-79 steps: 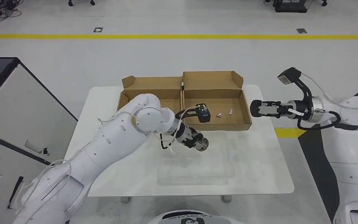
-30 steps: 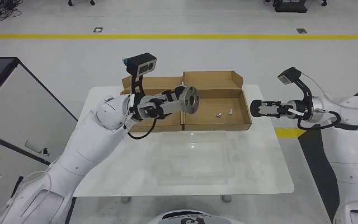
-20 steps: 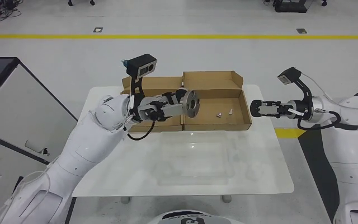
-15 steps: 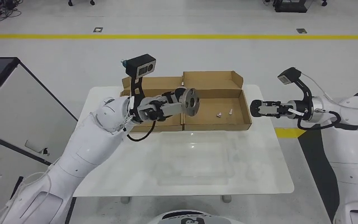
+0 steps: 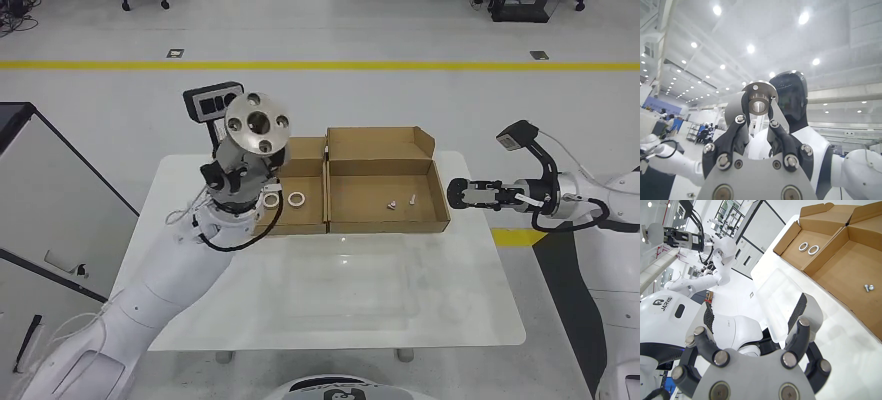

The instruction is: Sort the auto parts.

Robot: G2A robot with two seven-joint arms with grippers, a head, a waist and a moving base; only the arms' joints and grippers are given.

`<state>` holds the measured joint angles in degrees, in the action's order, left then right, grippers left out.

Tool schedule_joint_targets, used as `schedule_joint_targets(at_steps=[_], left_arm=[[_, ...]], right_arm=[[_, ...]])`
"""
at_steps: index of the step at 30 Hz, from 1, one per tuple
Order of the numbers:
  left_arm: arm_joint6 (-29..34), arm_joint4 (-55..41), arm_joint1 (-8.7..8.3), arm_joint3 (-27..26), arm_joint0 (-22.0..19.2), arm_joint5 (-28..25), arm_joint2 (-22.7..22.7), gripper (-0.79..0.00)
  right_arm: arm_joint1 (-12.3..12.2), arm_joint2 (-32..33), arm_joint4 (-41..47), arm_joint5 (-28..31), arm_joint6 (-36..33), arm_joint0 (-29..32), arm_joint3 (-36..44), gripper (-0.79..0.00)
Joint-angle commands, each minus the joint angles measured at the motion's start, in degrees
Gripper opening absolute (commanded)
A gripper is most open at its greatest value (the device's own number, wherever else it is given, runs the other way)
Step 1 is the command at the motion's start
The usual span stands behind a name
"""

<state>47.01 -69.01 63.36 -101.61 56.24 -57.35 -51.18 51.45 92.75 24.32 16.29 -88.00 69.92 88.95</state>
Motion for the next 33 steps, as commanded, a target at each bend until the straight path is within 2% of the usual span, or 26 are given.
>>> schedule_joint_targets(at_steps=[1,10,16,21,26,30,33], left_arm=[[0.9,-4.2,0.47,-1.1,0.4,1.0,-0.3,-0.785],[8.1,-10.8,2.91,-1.9,3.3,8.2,-5.0,-0.785],[10.9,-5.9,4.74,-0.7,4.8,11.0,-8.3,-0.785],[11.2,4.5,5.77,0.1,5.2,11.3,-10.1,-0.785],[9.4,15.4,6.24,1.0,5.4,9.5,-11.0,-0.785],[8.3,15.8,6.59,0.9,5.6,8.3,-10.0,-0.785],[8.7,10.3,6.99,0.1,5.9,8.7,-9.1,-0.785]], right_arm=[[0.0,0.0,0.0,0.0,0.0,0.0,0.0,0.0],[0.0,0.0,0.0,0.0,0.0,0.0,0.0,0.0],[0.0,0.0,0.0,0.0,0.0,0.0,0.0,0.0],[0.0,0.0,0.0,0.0,0.0,0.0,0.0,0.0],[0.0,0.0,0.0,0.0,0.0,0.0,0.0,0.0],[0.0,0.0,0.0,0.0,0.0,0.0,0.0,0.0],[0.0,0.0,0.0,0.0,0.0,0.0,0.0,0.0]])
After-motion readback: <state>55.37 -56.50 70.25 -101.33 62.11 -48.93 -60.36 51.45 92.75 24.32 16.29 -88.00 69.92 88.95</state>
